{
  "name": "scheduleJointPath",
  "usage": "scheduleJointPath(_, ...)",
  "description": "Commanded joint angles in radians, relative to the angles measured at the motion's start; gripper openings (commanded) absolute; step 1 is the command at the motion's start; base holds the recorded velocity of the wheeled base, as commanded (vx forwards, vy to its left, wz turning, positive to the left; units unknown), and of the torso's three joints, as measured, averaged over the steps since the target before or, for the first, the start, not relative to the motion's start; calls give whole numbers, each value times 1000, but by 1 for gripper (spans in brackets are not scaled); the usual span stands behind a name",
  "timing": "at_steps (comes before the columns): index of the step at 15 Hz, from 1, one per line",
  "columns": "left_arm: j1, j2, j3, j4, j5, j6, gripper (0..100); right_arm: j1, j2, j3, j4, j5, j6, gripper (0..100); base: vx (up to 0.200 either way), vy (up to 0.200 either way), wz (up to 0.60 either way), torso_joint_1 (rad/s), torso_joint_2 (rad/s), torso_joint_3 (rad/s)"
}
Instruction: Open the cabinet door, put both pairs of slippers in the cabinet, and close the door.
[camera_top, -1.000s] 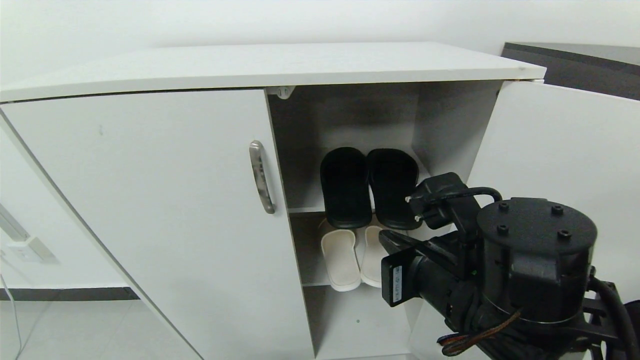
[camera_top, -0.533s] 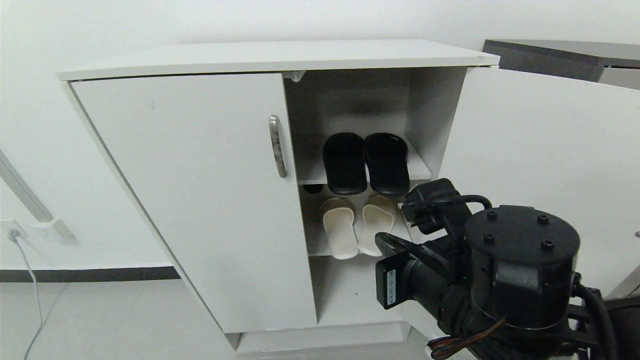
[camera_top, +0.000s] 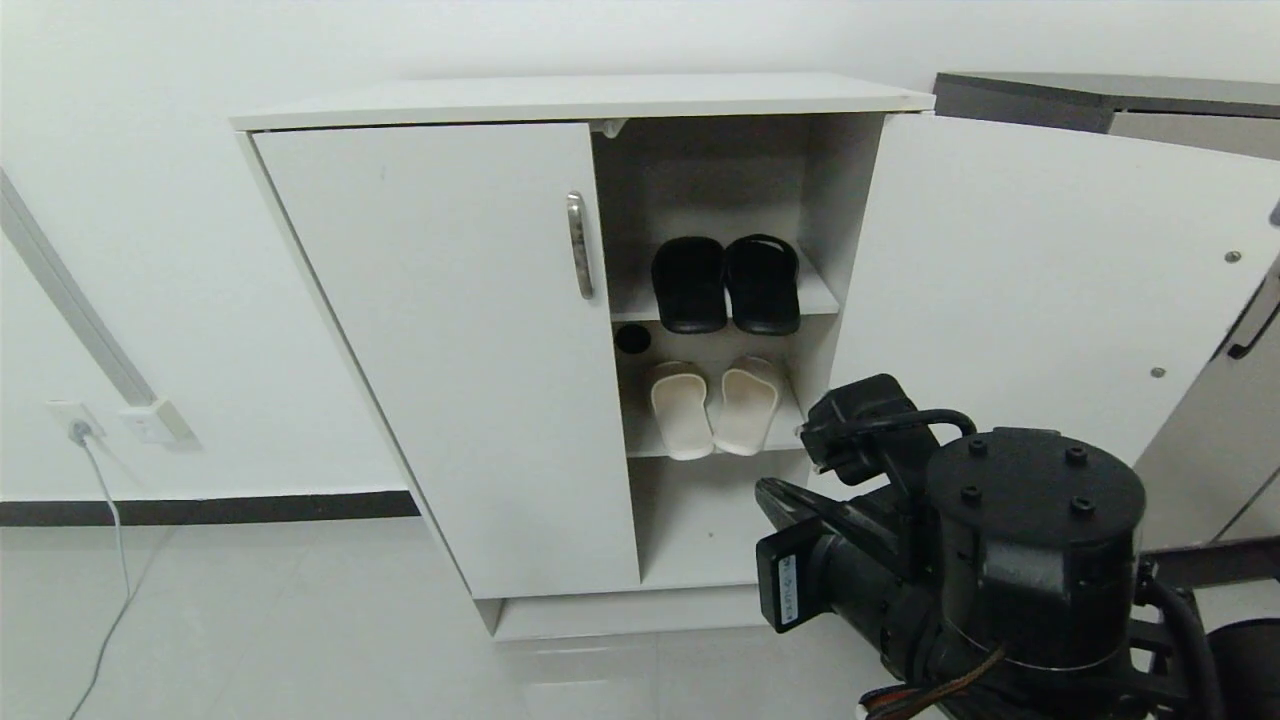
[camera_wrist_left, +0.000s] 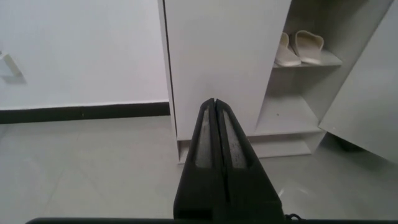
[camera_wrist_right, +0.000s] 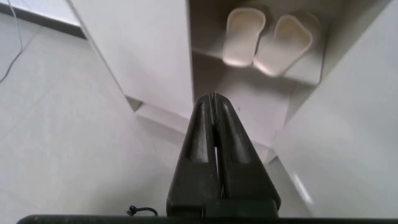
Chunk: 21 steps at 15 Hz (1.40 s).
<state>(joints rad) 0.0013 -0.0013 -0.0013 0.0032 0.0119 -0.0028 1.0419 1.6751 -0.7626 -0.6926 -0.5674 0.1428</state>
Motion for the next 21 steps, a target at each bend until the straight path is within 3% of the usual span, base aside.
scheduleJointPath(1, 0, 1, 0, 0, 0, 0, 0, -2, 8, 3, -2, 0, 0, 0, 0, 0, 0, 0, 0, 0)
scheduleJointPath(13, 0, 1, 0, 0, -1, 0, 0, -5, 17, 16, -5, 0, 0, 0, 0, 0, 0, 0, 0, 0)
scheduleJointPath(21, 0, 1, 0, 0, -1, -2, 0, -6, 17, 17, -5, -2, -2, 0, 0, 0, 0, 24, -346, -325)
